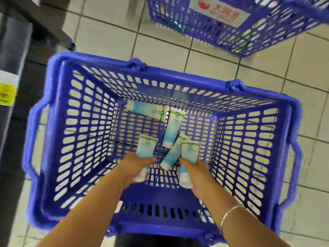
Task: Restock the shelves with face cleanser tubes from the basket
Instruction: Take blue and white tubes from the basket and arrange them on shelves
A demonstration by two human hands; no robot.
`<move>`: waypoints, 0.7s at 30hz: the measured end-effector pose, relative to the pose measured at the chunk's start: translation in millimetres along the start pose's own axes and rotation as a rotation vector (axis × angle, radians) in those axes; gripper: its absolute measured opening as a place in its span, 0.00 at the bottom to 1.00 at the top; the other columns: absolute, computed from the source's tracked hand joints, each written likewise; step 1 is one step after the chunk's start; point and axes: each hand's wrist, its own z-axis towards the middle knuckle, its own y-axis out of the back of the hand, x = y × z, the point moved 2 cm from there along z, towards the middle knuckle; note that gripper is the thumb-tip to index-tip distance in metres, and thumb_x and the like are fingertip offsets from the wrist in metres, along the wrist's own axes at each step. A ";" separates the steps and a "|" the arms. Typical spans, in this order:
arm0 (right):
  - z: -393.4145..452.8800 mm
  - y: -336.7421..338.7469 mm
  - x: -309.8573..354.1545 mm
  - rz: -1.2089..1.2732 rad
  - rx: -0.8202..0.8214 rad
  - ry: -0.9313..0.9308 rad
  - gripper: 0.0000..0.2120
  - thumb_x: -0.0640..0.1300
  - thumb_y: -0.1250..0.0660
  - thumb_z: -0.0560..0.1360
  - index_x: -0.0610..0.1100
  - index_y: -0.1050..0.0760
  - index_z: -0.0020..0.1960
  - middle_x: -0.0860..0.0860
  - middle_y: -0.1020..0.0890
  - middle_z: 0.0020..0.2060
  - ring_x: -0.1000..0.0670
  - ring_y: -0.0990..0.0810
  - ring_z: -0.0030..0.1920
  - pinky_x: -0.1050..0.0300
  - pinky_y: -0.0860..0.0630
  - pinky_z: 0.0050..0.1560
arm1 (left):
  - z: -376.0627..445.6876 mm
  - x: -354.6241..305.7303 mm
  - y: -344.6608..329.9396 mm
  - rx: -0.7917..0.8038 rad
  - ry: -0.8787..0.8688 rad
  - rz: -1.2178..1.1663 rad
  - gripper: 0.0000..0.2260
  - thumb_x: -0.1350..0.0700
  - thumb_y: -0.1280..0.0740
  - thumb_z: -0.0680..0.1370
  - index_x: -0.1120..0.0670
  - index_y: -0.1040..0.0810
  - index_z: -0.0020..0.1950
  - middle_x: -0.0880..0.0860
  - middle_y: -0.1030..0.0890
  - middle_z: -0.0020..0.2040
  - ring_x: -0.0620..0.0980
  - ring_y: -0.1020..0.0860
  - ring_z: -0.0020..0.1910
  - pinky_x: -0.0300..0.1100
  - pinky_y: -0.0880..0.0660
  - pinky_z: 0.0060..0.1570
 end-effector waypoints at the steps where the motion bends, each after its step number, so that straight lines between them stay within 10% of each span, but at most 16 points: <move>1: -17.3 -0.9 5.3 -0.001 0.023 0.007 0.09 0.40 0.34 0.75 0.41 0.28 0.54 0.45 0.23 0.40 0.48 0.25 0.36 0.55 0.27 0.35 | -18.7 -1.8 6.0 0.005 -0.025 -0.019 0.07 0.57 0.29 0.73 0.57 0.26 0.44 0.55 0.25 0.31 0.50 0.27 0.25 0.38 0.29 0.25; 7: -153.7 -4.3 60.8 0.000 0.052 0.186 0.02 0.39 0.35 0.76 0.41 0.26 0.48 0.47 0.24 0.30 0.55 0.24 0.23 0.68 0.31 0.22 | -167.9 -22.4 52.8 -0.117 -0.222 -0.173 0.09 0.53 0.34 0.76 0.59 0.25 0.44 0.53 0.23 0.28 0.47 0.26 0.21 0.36 0.28 0.24; 15: -379.5 -24.1 142.3 0.003 0.230 0.378 0.05 0.43 0.35 0.75 0.42 0.26 0.48 0.45 0.23 0.34 0.49 0.24 0.28 0.61 0.28 0.28 | -402.0 -31.8 113.1 -0.131 -0.383 -0.285 0.22 0.30 0.38 0.64 0.42 0.29 0.51 0.45 0.29 0.55 0.36 0.24 0.43 0.37 0.24 0.42; 18: -450.1 -32.8 164.8 0.010 0.339 0.481 0.04 0.44 0.35 0.76 0.45 0.27 0.49 0.48 0.22 0.33 0.55 0.23 0.25 0.63 0.27 0.23 | -462.3 -32.5 122.9 -0.115 -0.502 -0.360 0.13 0.39 0.36 0.70 0.43 0.27 0.51 0.49 0.23 0.59 0.44 0.22 0.49 0.44 0.23 0.48; 21: -512.8 -40.8 176.7 -0.049 0.457 0.557 0.08 0.47 0.35 0.75 0.47 0.27 0.53 0.47 0.22 0.38 0.53 0.21 0.32 0.60 0.25 0.26 | -516.2 -31.8 128.6 -0.045 -0.635 -0.719 0.18 0.48 0.35 0.68 0.53 0.25 0.56 0.51 0.15 0.41 0.46 0.17 0.36 0.39 0.22 0.30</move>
